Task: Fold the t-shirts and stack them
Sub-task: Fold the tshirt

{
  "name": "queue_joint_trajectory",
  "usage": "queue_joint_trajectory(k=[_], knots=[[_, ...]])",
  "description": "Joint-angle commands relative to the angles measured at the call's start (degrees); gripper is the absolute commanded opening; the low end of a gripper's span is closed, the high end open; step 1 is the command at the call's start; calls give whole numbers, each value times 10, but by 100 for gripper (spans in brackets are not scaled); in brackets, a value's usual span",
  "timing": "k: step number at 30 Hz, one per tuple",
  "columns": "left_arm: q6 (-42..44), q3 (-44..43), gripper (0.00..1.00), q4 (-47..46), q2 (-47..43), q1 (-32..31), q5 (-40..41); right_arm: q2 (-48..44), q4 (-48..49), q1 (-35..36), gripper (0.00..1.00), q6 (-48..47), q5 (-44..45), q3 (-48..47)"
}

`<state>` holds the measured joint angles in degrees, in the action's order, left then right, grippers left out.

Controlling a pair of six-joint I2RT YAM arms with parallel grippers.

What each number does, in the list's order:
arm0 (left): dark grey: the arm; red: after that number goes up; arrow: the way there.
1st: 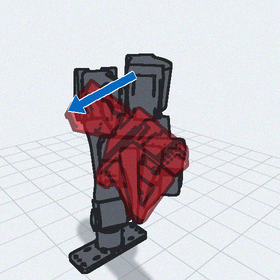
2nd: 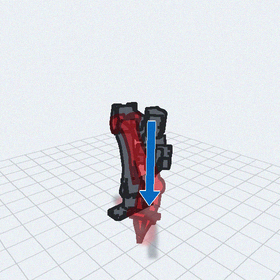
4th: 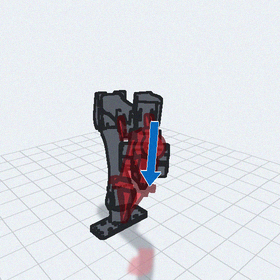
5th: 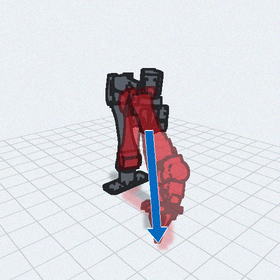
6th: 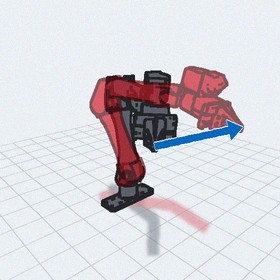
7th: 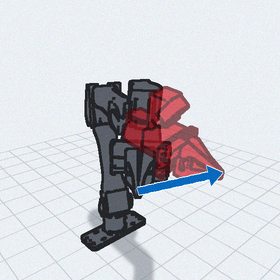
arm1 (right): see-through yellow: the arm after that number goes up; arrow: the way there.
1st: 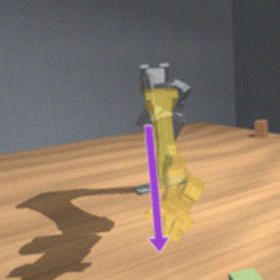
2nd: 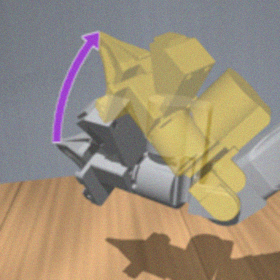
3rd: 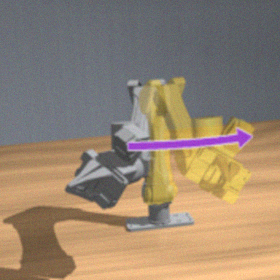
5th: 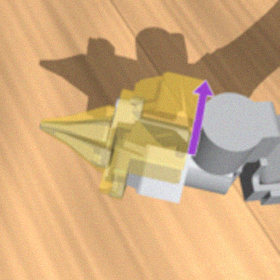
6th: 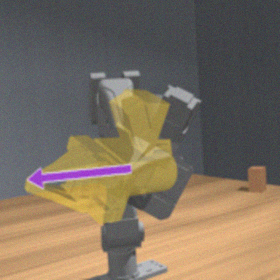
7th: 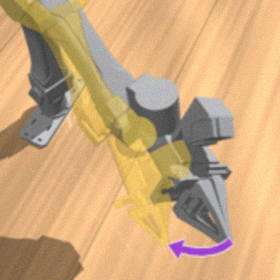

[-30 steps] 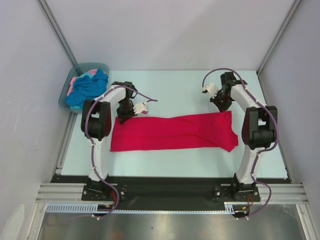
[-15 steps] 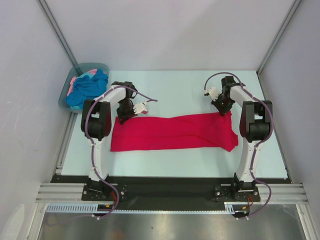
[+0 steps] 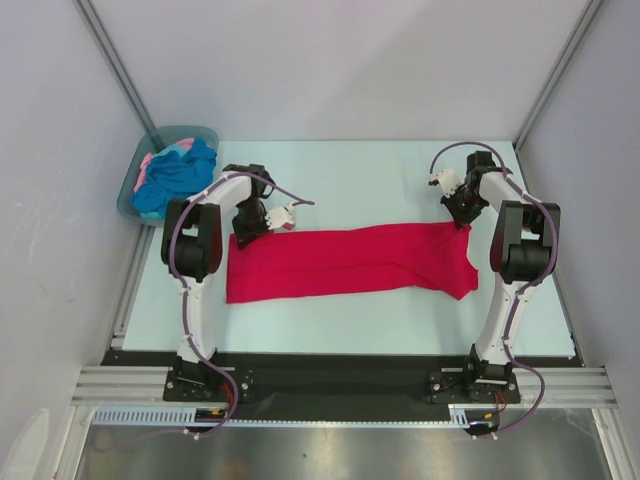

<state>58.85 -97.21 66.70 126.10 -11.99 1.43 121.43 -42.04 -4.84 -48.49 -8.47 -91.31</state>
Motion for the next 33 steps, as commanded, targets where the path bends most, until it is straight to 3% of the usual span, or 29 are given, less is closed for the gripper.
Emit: queue_joint_trajectory(k=[1,7,11,13,16,17,24,25,28,33], knots=[[-7,18,0,11,-8,12,39,30,26,-42,0,-33,102,31],[-15,15,0,8,-9,12,46,21,6,-27,3,-30,75,11],[-18,18,0,2,-20,12,52,-14,-16,1,34,-42,57,3],[-19,18,0,-7,-31,12,57,-44,-30,12,42,-43,40,-4],[-20,2,9,-21,-47,12,60,-86,-60,40,50,-42,27,-26],[-22,-5,20,-24,-51,12,60,-95,-73,47,52,-41,17,-32],[-22,-64,31,-26,-69,10,58,-151,-148,102,52,-29,-22,-63],[-20,-70,32,-27,-69,10,59,-153,-153,105,52,-28,-29,-56],[-18,-76,47,-33,-72,7,60,-155,-176,110,51,-26,-48,-33],[-21,-64,50,-50,-82,-3,65,-158,-167,111,46,-26,-59,42]])
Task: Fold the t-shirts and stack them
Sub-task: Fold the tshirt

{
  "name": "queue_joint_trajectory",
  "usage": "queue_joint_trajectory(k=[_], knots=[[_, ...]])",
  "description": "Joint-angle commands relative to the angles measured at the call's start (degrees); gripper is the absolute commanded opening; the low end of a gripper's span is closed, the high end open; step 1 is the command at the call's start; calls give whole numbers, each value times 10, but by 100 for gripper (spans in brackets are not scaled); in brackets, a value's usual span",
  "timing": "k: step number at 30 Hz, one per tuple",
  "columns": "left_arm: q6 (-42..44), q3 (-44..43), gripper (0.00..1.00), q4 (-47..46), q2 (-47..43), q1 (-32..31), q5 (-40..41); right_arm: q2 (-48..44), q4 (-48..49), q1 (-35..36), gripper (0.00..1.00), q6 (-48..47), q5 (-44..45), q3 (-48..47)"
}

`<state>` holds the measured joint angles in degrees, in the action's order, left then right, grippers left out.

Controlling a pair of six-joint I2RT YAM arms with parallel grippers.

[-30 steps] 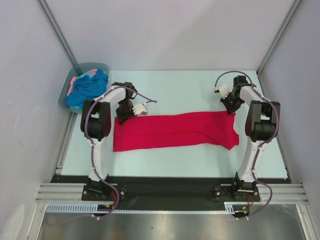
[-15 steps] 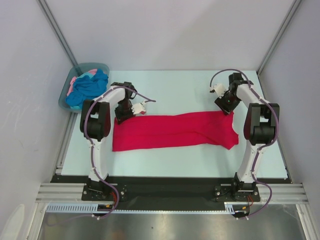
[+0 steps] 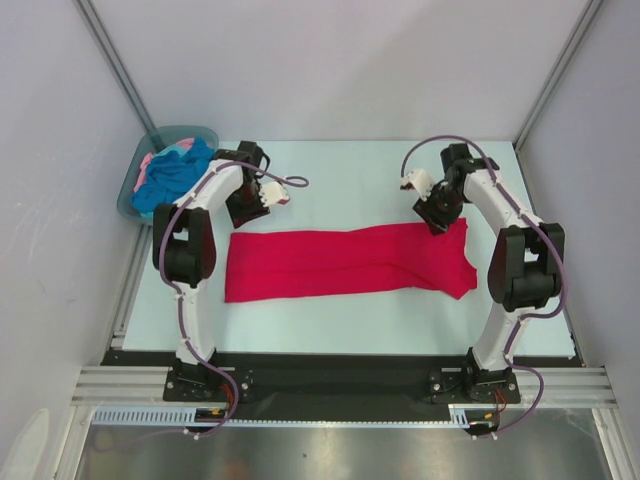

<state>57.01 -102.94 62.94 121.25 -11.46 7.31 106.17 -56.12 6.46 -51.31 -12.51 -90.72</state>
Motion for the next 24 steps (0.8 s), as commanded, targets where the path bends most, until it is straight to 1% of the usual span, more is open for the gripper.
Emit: queue_joint_trajectory(k=[1,2,4,12,19,24], knots=[[-2,0,50,-15,-36,-10,6,-6,-19,-1,46,2,-20,48],[-3,4,50,-19,-38,-11,6,-7,-7,-2,46,2,-20,68],[-3,13,50,-23,-44,-16,6,-6,4,0,45,4,-22,77],[-3,29,49,-31,-50,-23,15,6,19,8,46,16,-35,68],[-4,40,47,-34,-51,-30,19,38,49,18,46,31,-51,77],[-2,47,47,-37,-55,-31,24,52,63,18,44,38,-53,71]])
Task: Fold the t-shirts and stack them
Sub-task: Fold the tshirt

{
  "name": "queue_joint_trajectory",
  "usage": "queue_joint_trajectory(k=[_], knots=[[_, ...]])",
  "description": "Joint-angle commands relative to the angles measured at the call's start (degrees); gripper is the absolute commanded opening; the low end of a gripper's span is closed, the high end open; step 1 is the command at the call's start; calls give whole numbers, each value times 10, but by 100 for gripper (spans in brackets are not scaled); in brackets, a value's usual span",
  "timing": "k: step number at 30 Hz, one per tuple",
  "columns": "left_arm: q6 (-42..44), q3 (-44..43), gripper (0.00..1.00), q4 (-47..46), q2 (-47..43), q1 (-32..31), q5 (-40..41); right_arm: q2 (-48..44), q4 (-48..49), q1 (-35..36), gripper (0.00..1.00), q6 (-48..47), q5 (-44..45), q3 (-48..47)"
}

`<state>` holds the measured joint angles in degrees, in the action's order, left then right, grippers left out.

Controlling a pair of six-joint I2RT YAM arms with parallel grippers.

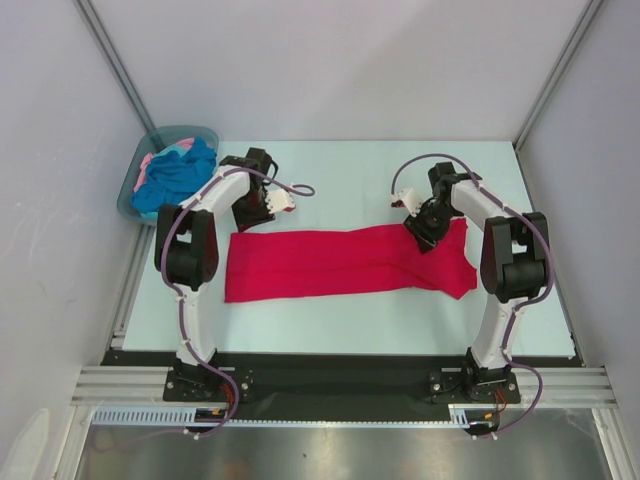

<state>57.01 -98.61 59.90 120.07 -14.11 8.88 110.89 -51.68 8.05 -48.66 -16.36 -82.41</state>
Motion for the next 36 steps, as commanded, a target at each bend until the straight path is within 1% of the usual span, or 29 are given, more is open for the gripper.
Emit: queue_joint_trajectory(k=[1,7,12,14,15,16,17,18,19,25,27,31,34,36], knots=[[-2,4,47,-7,-42,-6,9,7,23,2,42,11,-15,-12],[-1,6,46,-7,-43,-8,13,19,29,3,38,15,-13,-21],[0,7,45,-7,-44,-9,14,22,31,4,36,14,-12,-19],[2,7,45,-7,-44,-9,15,24,33,3,31,15,-11,-19],[1,9,45,-7,-43,-9,15,22,33,4,26,16,-12,-19],[2,8,45,-7,-43,-9,15,22,35,3,15,16,-11,-19],[2,9,45,-7,-43,-10,16,21,34,3,7,17,-12,-18],[2,10,45,-7,-44,-10,16,20,34,4,1,18,-10,-20],[1,10,45,-7,-43,-10,15,14,34,3,0,18,-10,-19],[6,10,45,-9,-42,-10,16,-8,13,7,0,16,-14,-22],[7,10,44,-9,-41,-10,16,-30,7,10,0,14,-15,-25],[8,8,44,-11,-34,-11,14,-68,-26,25,0,11,-25,-39],[7,6,43,-12,-29,-13,13,-100,-54,49,0,4,-36,-49],[8,2,43,-12,-26,-14,12,-106,-71,59,0,0,-38,-48]])
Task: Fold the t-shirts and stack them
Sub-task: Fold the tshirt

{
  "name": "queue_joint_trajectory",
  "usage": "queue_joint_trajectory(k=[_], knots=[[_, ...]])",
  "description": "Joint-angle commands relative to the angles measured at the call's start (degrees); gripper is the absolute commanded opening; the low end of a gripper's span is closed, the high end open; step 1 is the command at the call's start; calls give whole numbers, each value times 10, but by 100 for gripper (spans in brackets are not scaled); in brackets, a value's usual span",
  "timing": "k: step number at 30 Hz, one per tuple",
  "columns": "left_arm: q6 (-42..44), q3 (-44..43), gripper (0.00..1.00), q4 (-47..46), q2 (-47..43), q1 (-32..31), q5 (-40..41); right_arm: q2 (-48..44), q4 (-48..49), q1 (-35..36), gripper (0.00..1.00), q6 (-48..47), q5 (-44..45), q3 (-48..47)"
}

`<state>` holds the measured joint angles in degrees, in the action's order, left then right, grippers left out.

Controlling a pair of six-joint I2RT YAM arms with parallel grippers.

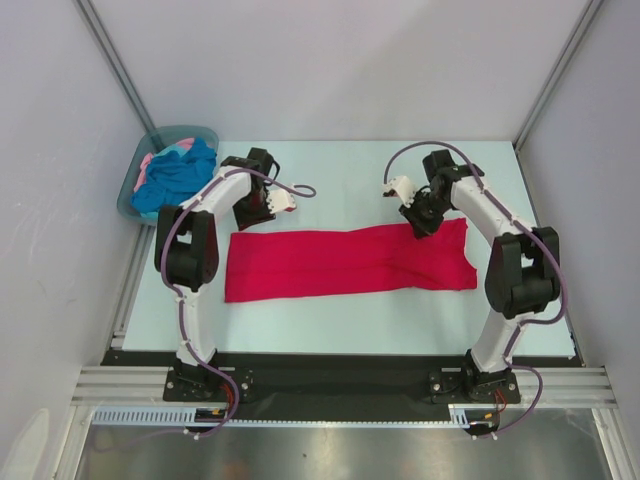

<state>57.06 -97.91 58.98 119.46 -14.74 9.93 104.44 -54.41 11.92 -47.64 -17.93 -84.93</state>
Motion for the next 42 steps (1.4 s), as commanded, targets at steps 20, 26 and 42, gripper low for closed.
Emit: queue_joint_trajectory(k=[20,26,42], knots=[[48,-30,43,0,8,-11,16,-43,-234,84,0,-112,-68,39],[52,-39,43,-1,17,-12,11,-40,-242,134,0,-120,-64,52],[35,-39,43,-8,14,-14,5,77,1,-14,0,20,19,-27]])
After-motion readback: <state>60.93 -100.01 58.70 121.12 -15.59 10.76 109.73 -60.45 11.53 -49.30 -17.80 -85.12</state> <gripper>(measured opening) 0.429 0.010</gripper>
